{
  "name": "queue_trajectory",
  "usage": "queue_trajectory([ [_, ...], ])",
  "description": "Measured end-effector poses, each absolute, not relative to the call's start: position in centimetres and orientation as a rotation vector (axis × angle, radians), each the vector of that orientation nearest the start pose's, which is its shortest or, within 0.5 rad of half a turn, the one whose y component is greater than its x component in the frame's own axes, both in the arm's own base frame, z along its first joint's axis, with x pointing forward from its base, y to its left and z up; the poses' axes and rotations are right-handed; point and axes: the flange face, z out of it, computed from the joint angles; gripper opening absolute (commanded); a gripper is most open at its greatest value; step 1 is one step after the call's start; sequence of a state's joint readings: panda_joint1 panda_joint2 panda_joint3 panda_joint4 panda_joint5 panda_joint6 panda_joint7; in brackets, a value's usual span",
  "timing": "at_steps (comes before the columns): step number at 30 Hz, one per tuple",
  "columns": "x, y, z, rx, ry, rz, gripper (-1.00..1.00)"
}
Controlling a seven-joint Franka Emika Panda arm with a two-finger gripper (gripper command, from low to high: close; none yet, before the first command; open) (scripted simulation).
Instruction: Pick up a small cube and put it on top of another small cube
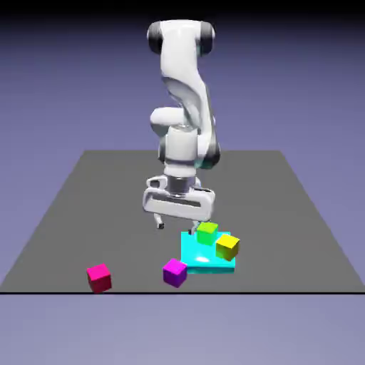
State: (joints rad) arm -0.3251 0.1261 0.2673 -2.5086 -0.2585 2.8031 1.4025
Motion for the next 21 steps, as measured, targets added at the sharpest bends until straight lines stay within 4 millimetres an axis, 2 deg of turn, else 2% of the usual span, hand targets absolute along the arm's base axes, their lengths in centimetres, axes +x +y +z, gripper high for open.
queue_trajectory([
  [4,49.0,-1.7,20.3,-2.452,1.942,-0.115,0.00],
  [5,49.0,-1.7,19.7,-2.443,1.962,-0.095,0.00],
  [6,49.0,-1.7,19.7,-2.443,1.962,-0.095,0.00],
  [11,49.3,-1.9,13.3,-2.442,1.962,-0.095,0.00],
  [12,49.3,-1.9,12.7,-2.443,1.962,-0.095,-1.00],
  [14,49.3,-1.9,12.8,-2.443,1.962,-0.096,-1.00],
  [19,49.1,-1.7,19.3,-2.442,1.962,-0.096,-1.00],
  [21,48.2,-0.6,21.1,-2.501,1.904,-0.102,-1.00],
])
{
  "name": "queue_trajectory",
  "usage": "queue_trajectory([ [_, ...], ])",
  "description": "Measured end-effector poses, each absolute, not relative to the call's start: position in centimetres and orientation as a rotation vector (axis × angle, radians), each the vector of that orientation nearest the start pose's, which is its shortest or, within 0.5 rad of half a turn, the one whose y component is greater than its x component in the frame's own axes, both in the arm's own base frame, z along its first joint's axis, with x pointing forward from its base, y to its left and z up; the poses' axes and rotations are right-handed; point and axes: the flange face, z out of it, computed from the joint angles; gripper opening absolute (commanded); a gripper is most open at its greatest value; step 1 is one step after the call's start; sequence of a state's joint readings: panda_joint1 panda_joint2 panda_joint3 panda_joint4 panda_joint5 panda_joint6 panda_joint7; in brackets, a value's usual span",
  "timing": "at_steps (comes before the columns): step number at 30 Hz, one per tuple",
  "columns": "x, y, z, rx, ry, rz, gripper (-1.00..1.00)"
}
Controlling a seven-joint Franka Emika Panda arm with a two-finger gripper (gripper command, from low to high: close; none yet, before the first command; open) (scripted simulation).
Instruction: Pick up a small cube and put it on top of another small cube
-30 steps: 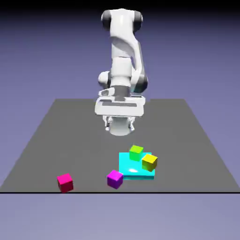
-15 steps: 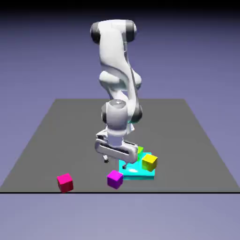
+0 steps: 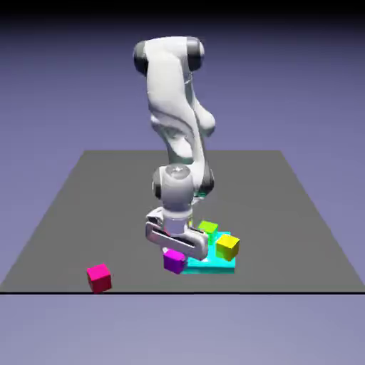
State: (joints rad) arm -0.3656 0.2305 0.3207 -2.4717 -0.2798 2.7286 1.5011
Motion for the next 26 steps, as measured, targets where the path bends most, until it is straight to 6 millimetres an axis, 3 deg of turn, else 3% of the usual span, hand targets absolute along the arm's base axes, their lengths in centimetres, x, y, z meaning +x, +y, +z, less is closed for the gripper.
queue_trajectory([
  [7,43.6,4.2,26.2,-2.718,1.614,-0.112,-1.00],
  [16,36.2,8.1,30.8,-2.869,1.217,-0.088,-1.00],
  [17,36.2,8.1,30.8,-2.869,1.217,-0.088,-1.00],
  [23,36.6,8.1,24.3,-2.870,1.218,-0.089,-1.00],
  [24,36.5,8.1,23.8,-2.870,1.218,-0.089,1.00],
  [26,36.5,8.1,23.8,-2.870,1.218,-0.088,1.00],
])
